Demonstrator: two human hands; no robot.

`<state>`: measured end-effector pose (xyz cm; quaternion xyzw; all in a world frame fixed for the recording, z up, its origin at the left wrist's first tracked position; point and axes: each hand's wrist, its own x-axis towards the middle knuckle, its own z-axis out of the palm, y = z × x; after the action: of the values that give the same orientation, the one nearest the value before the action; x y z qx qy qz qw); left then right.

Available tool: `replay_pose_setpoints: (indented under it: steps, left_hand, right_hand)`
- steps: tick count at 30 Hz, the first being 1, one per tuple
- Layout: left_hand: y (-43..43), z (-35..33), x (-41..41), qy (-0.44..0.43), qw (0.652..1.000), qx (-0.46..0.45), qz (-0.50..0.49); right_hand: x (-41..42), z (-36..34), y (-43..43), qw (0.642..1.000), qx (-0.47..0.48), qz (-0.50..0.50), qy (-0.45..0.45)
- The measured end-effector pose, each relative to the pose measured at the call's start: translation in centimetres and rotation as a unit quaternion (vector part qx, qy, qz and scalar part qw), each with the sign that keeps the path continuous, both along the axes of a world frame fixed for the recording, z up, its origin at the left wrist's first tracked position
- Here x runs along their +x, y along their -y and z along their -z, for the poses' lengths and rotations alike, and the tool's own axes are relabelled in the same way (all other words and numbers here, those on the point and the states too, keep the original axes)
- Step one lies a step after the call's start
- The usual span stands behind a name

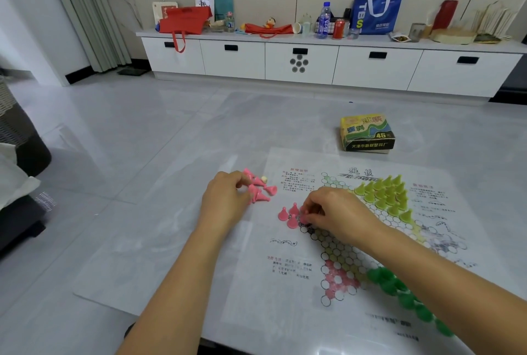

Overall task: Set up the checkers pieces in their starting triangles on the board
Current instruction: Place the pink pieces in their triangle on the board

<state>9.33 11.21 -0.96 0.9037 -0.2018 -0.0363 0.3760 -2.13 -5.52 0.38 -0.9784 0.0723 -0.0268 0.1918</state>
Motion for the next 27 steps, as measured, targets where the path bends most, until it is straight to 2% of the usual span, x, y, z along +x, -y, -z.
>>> replay_pose_setpoints:
  steps: [4,9,13,16,22,27]
  left_hand:
    - [0.4,0.2,-0.3,0.028,0.999,0.041,0.015]
    - [0.7,0.3,-0.5,0.052,0.998,0.015,0.045]
    - [1.4,0.8,-0.9,0.114,0.988,0.078,0.067]
    - [1.6,0.9,-0.9,0.133,0.987,0.075,0.058]
    - [1.4,0.2,-1.0,0.115,0.992,-0.004,0.05]
    - [1.4,-0.6,-1.8,-0.022,0.986,-0.149,0.065]
  right_hand:
    - [0.0,0.1,-0.2,1.0,-0.005,0.013,0.0]
    - [0.0,0.2,-0.3,1.0,-0.014,0.026,0.004]
    - [-0.1,0.1,-0.3,0.999,-0.013,0.035,0.005]
    - [-0.1,0.2,-0.4,0.999,-0.014,0.039,0.009]
    - [-0.2,0.3,-0.3,0.999,-0.013,0.047,0.016]
    - [-0.3,0.0,-0.1,0.998,0.011,0.057,0.015]
